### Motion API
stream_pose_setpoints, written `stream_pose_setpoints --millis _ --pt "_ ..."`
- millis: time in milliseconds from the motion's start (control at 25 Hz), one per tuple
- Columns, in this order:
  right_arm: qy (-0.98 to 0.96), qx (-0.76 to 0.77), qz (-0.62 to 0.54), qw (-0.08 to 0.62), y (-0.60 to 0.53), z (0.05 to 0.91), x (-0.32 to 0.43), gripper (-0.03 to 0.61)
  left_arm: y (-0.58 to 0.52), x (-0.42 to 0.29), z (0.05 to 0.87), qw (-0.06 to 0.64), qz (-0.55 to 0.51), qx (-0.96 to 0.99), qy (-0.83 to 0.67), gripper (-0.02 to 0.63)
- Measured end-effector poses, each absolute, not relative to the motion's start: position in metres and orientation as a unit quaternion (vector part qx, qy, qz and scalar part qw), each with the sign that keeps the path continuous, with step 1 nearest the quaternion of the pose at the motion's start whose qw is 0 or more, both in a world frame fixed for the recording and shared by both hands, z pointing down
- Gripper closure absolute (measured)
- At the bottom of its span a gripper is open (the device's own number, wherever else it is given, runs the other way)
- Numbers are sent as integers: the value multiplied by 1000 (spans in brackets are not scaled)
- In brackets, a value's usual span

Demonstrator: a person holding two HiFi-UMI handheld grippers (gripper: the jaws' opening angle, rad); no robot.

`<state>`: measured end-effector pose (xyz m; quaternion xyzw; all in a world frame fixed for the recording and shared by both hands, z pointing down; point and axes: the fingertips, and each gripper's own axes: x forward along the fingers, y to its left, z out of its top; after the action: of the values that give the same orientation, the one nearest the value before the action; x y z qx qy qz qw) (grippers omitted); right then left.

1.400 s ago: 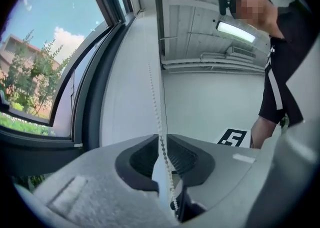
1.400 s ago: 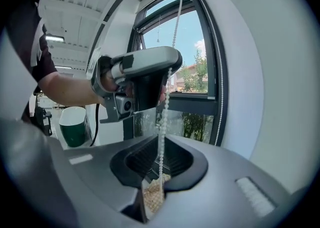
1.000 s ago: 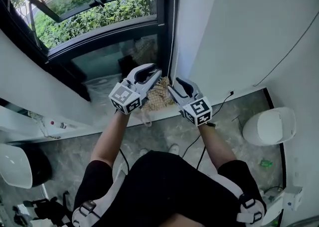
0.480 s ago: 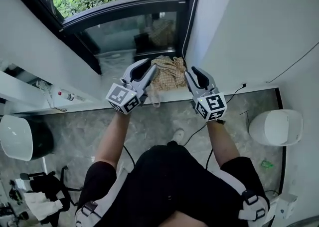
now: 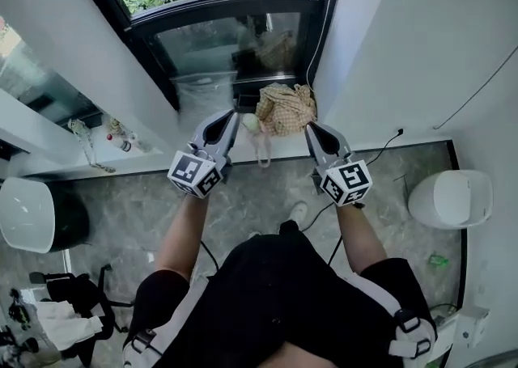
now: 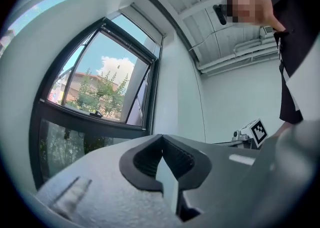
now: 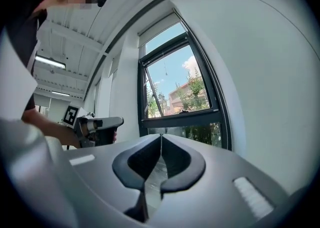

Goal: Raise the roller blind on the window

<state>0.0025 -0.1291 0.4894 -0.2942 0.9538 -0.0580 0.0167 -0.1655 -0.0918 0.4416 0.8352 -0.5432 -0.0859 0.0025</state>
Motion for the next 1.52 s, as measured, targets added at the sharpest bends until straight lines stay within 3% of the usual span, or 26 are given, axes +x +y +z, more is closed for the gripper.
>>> stream_pose_setpoints --millis 360,1520 --pt "956 -278 -54 74 -81 471 -1 581 -30 -192 435 -22 -103 799 -592 618" --pt "959 -250 -108 77 -99 477 -14 581 -49 -187 431 -14 -139 795 -590 618"
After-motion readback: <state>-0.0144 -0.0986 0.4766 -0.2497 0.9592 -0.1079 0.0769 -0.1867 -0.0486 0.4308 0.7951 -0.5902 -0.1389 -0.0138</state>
